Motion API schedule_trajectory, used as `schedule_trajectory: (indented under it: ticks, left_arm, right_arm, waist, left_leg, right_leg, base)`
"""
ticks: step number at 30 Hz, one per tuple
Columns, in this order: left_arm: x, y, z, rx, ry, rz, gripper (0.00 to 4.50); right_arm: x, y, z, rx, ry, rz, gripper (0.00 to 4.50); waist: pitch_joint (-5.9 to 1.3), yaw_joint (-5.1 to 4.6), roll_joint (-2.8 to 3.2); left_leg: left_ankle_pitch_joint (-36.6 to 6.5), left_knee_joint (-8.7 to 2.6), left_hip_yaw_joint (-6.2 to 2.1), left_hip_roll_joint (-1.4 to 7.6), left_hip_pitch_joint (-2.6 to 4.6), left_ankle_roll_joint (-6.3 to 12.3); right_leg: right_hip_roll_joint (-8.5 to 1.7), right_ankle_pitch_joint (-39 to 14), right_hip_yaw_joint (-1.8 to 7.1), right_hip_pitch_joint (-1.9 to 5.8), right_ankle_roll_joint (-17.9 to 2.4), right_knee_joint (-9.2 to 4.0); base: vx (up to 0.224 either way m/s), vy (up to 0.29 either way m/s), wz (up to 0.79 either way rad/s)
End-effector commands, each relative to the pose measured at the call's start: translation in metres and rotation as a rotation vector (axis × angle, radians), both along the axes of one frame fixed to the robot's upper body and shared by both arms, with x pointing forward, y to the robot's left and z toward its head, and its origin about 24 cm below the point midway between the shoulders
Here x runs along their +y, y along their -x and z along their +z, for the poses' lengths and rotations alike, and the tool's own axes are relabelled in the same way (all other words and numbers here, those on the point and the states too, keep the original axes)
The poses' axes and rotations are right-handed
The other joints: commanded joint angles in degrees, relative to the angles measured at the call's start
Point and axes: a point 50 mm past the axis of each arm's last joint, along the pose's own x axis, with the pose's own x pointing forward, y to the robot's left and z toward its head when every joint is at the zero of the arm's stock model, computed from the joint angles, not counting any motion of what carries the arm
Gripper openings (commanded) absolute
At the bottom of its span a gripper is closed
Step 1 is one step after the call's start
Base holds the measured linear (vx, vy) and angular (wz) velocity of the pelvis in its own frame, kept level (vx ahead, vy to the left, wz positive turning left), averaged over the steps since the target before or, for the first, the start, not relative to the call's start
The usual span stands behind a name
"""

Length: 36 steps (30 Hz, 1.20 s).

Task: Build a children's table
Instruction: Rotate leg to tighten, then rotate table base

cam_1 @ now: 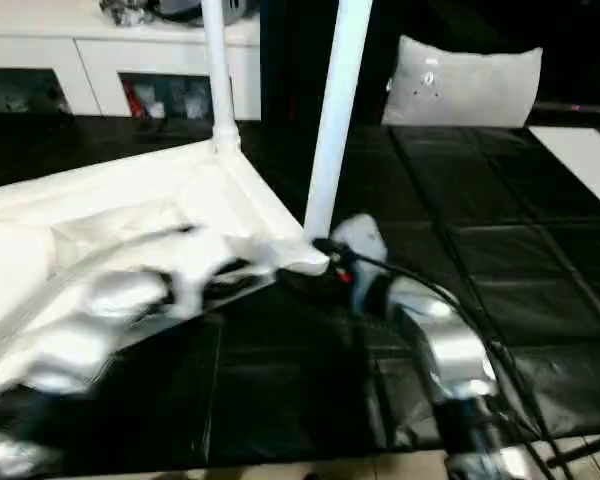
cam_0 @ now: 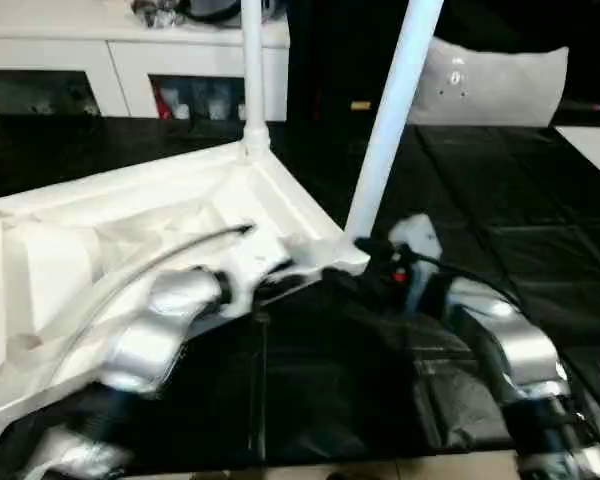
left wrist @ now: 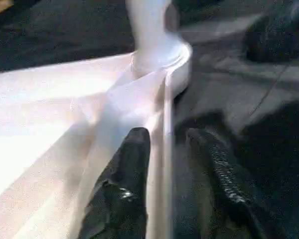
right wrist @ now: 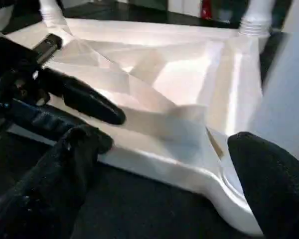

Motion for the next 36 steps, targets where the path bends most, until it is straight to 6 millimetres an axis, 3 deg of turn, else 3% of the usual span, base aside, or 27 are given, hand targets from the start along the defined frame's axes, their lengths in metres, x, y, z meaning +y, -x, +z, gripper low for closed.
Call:
schedule_trajectory:
  ticks: [1,2,3,4,5,6,8,9,10,11,16,22,27,28,30,32,36]
  left_arm:
    - [0.006,0.004,0.004,0.006,-0.024,-0.004,1.61]
    - [0.015,0.008,0.006,0.014,-0.054,0.000,1.75]
    - [0.025,0.013,0.007,0.024,-0.093,0.012,1.75]
    - [0.036,0.019,0.008,0.044,-0.138,0.025,1.82]
    - [0.036,0.019,0.008,0.044,-0.138,0.025,1.82]
    - [0.047,0.027,0.009,0.065,-0.187,0.034,2.13]
    - [0.055,0.032,0.011,0.078,-0.221,0.050,2.13]
    - [0.061,0.036,0.013,0.082,-0.243,0.064,2.13]
    - [0.064,0.038,0.015,0.084,-0.258,0.074,2.13]
    - [0.065,0.039,0.017,0.083,-0.268,0.079,2.13]
    - [0.066,0.042,0.020,0.073,-0.291,0.093,2.13]
    - [0.071,0.046,0.008,0.102,-0.371,0.115,2.13]
    - [0.073,0.038,-0.006,0.050,-0.423,0.178,2.13]
    - [0.075,0.031,-0.007,0.006,-0.448,0.201,2.13]
    - [0.075,0.030,-0.007,-0.005,-0.454,0.202,2.13]
    - [0.074,0.026,-0.006,-0.039,-0.476,0.191,2.13]
    - [0.070,0.019,-0.009,-0.081,-0.489,0.155,2.13]
  right_arm:
    - [0.004,-0.004,0.004,-0.013,-0.001,0.015,4.50]
    - [0.008,-0.005,0.005,-0.019,0.002,0.026,4.50]
    - [0.014,-0.009,0.004,-0.025,0.008,0.029,4.50]
    - [0.019,-0.013,0.004,-0.034,0.022,0.023,4.50]
    - [0.019,-0.013,0.004,-0.034,0.022,0.023,4.50]
    - [0.025,-0.019,0.005,-0.044,0.038,0.001,4.50]
    - [0.031,-0.026,0.005,-0.053,0.050,-0.014,4.50]
    - [0.036,-0.031,0.006,-0.063,0.059,-0.017,4.50]
    - [0.040,-0.034,0.006,-0.061,0.062,-0.008,4.50]
    - [0.044,-0.036,0.006,-0.058,0.063,-0.003,4.50]
    - [0.054,-0.044,0.003,-0.050,0.080,-0.011,4.50]
    - [0.059,-0.067,-0.004,-0.037,0.117,-0.269,4.50]
    - [0.038,-0.081,-0.007,-0.036,0.140,-0.478,4.50]
    - [0.025,-0.083,-0.009,-0.037,0.163,-0.527,4.50]
    - [0.021,-0.084,-0.010,-0.038,0.169,-0.538,4.50]
    - [0.004,-0.086,-0.010,-0.042,0.191,-0.594,4.50]
    - [-0.039,-0.089,-0.011,-0.030,0.217,-0.731,4.50]
  waist:
    - [-3.37,0.00,0.24]
    - [-3.29,-0.09,0.28]
    - [-3.22,-0.29,-0.76]
    - [-3.21,-0.14,-0.73]
    - [-3.03,-0.49,-0.22]
    - [-3.12,-0.36,0.10]
    - [-3.12,-0.63,-0.21]
    - [-3.11,-0.69,0.18]
    - [-2.95,-0.75,0.14]
    - [-3.05,-0.60,0.18]
    - [-3.11,-0.20,0.25]
    - [-3.09,-0.78,0.22]
    - [-3.18,-0.03,0.49]
    - [-3.22,0.02,0.47]
    - [-3.22,0.21,0.43]
    - [-3.25,0.24,0.24]
    - [-3.31,0.52,0.19]
  left_leg:
    - [-11.3,-3.94,-0.50,1.81,0.46,2.17]
    - [-11.4,-4.06,-0.46,1.80,0.38,1.88]
    - [-11.7,-4.21,-0.44,1.80,0.18,1.84]
    - [-12.2,-4.23,-0.64,1.84,0.20,1.53]
    - [-12.4,-4.46,-0.72,1.76,-0.07,1.18]
    - [-13.3,-4.18,-0.63,1.93,0.86,0.44]
    - [-12.2,-4.44,-0.63,1.78,0.40,0.10]
    - [-12.7,-4.37,-0.66,1.91,0.74,-0.34]
    - [-13.2,-4.44,-0.56,1.77,0.55,-0.16]
    - [-14.1,-4.29,-0.58,1.87,0.86,-0.64]
    - [-13.9,-4.34,-0.59,1.83,0.63,-1.25]
    - [-14.7,-4.24,-0.64,1.59,0.53,-2.11]
    - [-16.5,-4.13,-0.37,1.58,1.16,-2.48]
    - [-16.5,-4.09,-0.33,1.56,1.16,-2.58]
    - [-16.7,-4.06,-0.27,1.50,1.20,-2.44]
    - [-16.7,-4.12,-0.48,1.45,0.69,-2.28]
    - [-16.7,-3.77,-0.31,1.31,0.93,-1.95]
  right_leg:
    - [-4.98,-24.8,3.24,2.65,-4.6,-4.82]
    - [-4.76,-24.0,3.28,2.60,-4.7,-4.74]
    - [-4.64,-23.5,3.28,2.76,-4.8,-4.69]
    - [-4.88,-24.1,3.27,2.71,-5.0,-4.28]
    - [-4.91,-25.0,3.41,2.73,-5.2,-4.34]
    - [-5.11,-25.4,3.54,2.15,-5.2,-4.60]
    - [-4.67,-22.3,3.60,2.58,-6.1,-4.07]
    - [-4.75,-20.7,3.73,2.21,-7.3,-3.70]
    - [-4.57,-20.9,3.73,2.34,-7.2,-3.95]
    - [-4.78,-20.5,3.85,2.16,-7.9,-3.60]
    - [-4.76,-19.5,4.02,2.48,-8.0,-3.43]
    - [-4.78,-21.1,4.06,2.42,-7.7,-3.36]
    - [-4.50,-19.5,4.04,1.82,-7.6,-3.36]
    - [-4.43,-18.9,4.06,1.86,-7.6,-3.27]
    - [-4.42,-18.8,4.07,1.89,-7.5,-3.32]
    - [-4.60,-20.0,3.97,2.34,-6.9,-3.33]
    - [-4.48,-21.4,3.87,2.08,-6.4,-3.50]
  base:
    - [0.000,0.000,0.00]
    - [0.000,0.000,0.00]
    - [0.000,0.000,0.00]
    - [0.000,0.000,0.00]
    - [0.000,0.000,0.00]
    - [0.000,0.000,0.00]
    - [0.000,0.000,0.00]
    - [0.000,0.000,0.00]
    - [0.000,0.000,0.00]
    - [0.000,0.000,0.00]
    - [0.000,0.000,0.00]
    - [0.000,0.000,0.00]
    - [0.000,0.000,0.00]
    - [0.000,0.000,0.00]
    - [0.000,0.000,0.00]
    - [0.000,0.000,0.00]
    - [0.000,0.000,0.00]
